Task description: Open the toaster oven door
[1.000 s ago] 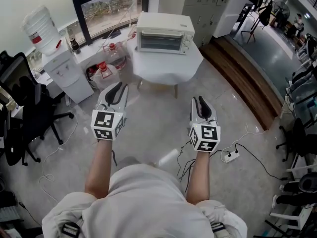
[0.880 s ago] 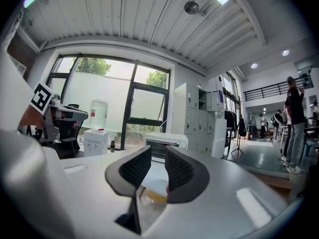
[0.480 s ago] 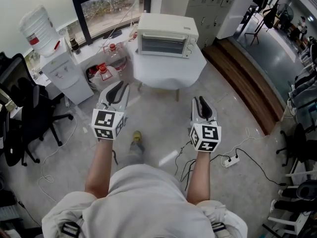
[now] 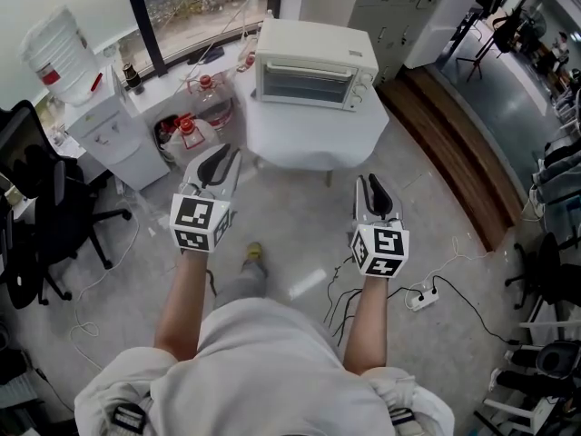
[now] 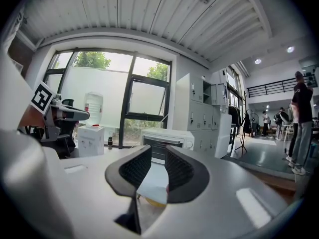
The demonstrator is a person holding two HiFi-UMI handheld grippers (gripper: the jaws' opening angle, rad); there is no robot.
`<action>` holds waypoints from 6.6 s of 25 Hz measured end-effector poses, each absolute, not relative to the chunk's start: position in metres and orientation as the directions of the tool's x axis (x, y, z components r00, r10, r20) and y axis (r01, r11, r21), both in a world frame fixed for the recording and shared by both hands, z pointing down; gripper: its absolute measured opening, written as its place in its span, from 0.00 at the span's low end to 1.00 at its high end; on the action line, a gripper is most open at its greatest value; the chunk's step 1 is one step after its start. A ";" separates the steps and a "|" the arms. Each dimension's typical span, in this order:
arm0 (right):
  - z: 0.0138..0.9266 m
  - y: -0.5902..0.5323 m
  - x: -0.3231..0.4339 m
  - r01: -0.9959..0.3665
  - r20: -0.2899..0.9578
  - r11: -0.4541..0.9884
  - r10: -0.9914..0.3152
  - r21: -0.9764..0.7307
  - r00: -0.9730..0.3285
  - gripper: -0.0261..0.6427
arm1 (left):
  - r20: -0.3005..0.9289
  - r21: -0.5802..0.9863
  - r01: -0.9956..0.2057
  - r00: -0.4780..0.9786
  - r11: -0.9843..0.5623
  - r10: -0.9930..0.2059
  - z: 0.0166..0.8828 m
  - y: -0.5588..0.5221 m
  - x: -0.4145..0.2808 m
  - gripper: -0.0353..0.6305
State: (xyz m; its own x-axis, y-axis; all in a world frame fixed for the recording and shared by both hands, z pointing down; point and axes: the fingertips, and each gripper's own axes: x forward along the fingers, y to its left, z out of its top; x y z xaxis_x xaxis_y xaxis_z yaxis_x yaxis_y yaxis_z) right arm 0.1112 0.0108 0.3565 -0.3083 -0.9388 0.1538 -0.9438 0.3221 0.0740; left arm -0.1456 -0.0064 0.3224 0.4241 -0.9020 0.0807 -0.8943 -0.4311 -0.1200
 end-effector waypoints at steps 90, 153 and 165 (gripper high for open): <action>0.359 -0.494 0.126 -0.780 0.272 0.598 -0.794 0.184 -0.544 0.15 | 0.231 -0.097 -0.805 0.553 -0.585 -0.800 0.342 -0.499 -0.097 0.17; 0.474 -0.446 0.082 -0.020 0.832 0.942 -0.307 0.336 -0.462 0.15 | 0.875 -0.337 -0.163 0.308 -0.927 -0.372 0.485 -0.448 -0.029 0.20; 0.484 -0.419 0.076 -0.056 0.822 0.921 -0.370 0.385 -0.433 0.15 | 0.849 -0.374 -0.133 0.349 -0.918 -0.396 0.491 -0.421 -0.034 0.18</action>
State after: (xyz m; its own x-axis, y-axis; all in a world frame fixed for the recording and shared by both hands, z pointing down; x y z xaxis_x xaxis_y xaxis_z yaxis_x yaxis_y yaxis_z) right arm 0.0756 -0.4187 0.4844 -0.4333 -0.3699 0.8219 -0.0559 0.9212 0.3851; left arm -0.0339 -0.4215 0.4912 0.3494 -0.3963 0.8491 -0.1332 -0.9180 -0.3736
